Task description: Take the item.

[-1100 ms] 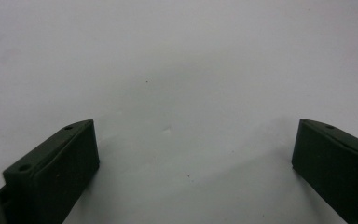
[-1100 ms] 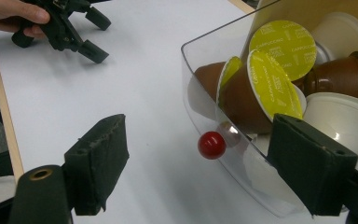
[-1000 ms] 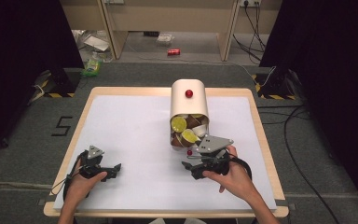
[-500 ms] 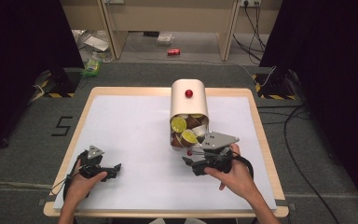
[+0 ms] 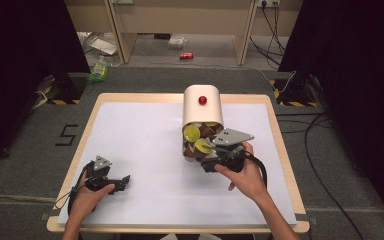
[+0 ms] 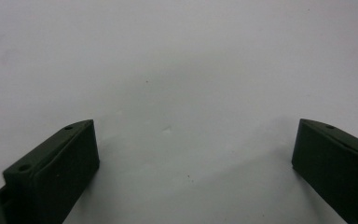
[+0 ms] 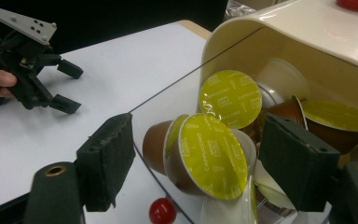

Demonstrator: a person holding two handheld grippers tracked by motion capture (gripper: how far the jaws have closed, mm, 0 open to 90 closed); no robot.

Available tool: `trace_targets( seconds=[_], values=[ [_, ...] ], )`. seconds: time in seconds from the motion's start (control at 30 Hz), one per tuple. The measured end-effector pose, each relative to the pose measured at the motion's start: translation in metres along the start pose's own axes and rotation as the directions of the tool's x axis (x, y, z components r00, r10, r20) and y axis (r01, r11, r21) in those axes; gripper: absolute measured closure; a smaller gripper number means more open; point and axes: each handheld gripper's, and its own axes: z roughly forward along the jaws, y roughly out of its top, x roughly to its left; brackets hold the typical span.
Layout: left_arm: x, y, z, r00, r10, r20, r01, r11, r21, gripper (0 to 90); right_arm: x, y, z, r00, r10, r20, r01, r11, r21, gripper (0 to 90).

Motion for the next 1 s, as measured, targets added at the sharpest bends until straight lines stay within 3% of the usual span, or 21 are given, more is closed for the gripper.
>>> trace_targets(
  seconds=[0.43, 0.77, 0.9, 1.0],
  values=[
    [0.0, 0.0, 0.0, 1.0, 0.002, 0.001, -0.002, 1.0, 0.002, 0.0, -0.009, -0.004, 0.019, 0.9994, 0.03, 0.016, -0.031, 0.998, 0.064, 33.2],
    [0.0, 0.0, 0.0, 1.0, 0.003, 0.0, -0.003, 1.0, 0.001, 0.0, -0.015, -0.009, 0.025, 0.9965, 0.081, -0.021, -0.079, 0.994, 0.08, 37.9],
    [0.0, 0.0, 0.0, 1.0, 0.004, 0.0, -0.004, 1.0, 0.002, 0.0, -0.02, -0.013, 0.028, 0.9896, 0.133, -0.056, -0.128, 0.989, 0.078, 38.2],
    [0.0, 0.0, 0.0, 1.0, 0.004, 0.0, -0.004, 1.0, 0.002, 0.0, -0.021, -0.013, 0.028, 0.9895, 0.133, -0.058, -0.128, 0.989, 0.076, 40.0]
  ],
)
